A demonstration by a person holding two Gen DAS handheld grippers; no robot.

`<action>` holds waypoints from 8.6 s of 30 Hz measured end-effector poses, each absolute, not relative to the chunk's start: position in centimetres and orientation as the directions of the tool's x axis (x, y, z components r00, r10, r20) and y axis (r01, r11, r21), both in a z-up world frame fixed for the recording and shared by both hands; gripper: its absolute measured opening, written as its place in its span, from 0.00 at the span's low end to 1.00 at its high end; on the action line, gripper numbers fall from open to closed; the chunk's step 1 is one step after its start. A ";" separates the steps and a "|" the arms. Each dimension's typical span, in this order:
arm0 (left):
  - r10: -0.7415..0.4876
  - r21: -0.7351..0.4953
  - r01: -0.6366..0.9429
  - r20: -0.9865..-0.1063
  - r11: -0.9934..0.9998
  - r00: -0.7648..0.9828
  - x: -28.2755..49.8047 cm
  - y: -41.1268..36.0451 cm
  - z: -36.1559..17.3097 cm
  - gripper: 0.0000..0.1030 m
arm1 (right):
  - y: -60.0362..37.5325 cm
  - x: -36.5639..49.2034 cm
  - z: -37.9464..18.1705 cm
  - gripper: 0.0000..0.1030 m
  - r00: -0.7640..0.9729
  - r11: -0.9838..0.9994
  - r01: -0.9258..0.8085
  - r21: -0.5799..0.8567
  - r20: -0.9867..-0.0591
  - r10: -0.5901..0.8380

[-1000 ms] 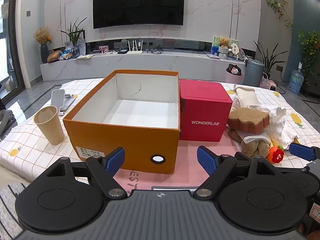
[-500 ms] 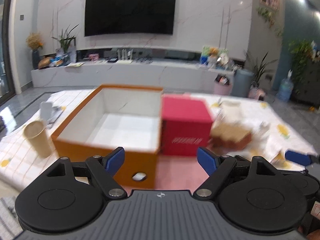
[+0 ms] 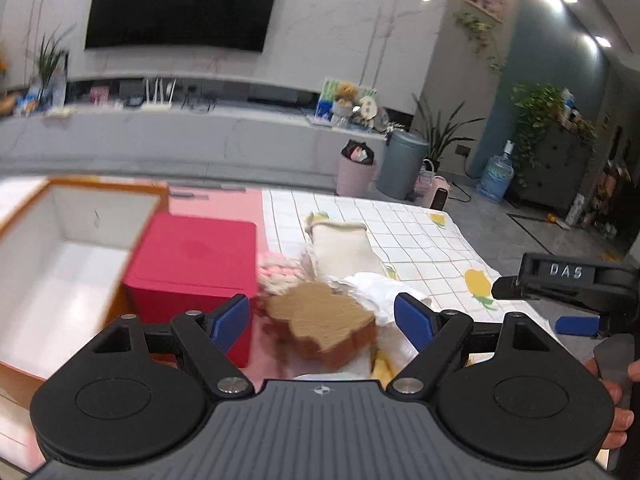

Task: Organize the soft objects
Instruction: 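Grasp the bear-shaped sponge with the left tool while the right tool grasps the white tissue, then lift the sponge with the left tool while the right tool lifts the tissue toward the orange box, then open the left tool over the orange box while the right tool lowers the tissue into it, then open the right tool to drop the tissue and move both tools back to the pile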

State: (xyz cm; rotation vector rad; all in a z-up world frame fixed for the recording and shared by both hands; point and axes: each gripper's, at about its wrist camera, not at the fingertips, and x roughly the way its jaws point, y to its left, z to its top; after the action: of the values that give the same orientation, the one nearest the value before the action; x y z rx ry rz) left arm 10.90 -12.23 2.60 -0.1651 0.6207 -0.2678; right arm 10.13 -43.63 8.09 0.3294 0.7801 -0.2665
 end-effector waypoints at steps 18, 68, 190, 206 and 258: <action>-0.237 -0.130 0.199 -0.556 0.971 0.796 14.0 -18.4 -4.4 0.93 | -47.4 14.7 2.6 0.97 0.667 0.877 0.398 0.268 -0.742 -0.076; -0.046 -0.247 -0.176 -0.691 0.953 0.721 18.3 -18.0 -5.6 0.86 | -49.5 16.3 -1.5 0.23 0.621 0.870 0.428 0.244 -0.779 -0.086; -0.026 -0.089 -0.036 -0.609 0.995 0.793 11.2 8.4 -1.0 0.92 | -12.1 14.5 2.3 0.19 0.737 0.880 -0.249 0.404 -0.510 0.443; 0.064 -0.147 -0.166 -0.532 0.975 0.845 8.3 12.4 3.1 0.92 | -6.8 18.3 3.9 0.19 0.465 0.815 -0.371 0.446 -0.670 0.579; 0.115 -0.136 -0.234 -0.577 0.963 0.809 8.2 14.3 2.3 0.92 | -3.6 17.5 5.2 0.69 0.594 0.954 -0.271 0.130 -0.757 0.272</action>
State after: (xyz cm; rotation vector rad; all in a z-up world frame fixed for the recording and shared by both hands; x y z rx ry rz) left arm 8.19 14.31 2.28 -0.2048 0.6016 0.1877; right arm 17.47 -3.64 5.15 0.0014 0.8801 0.3151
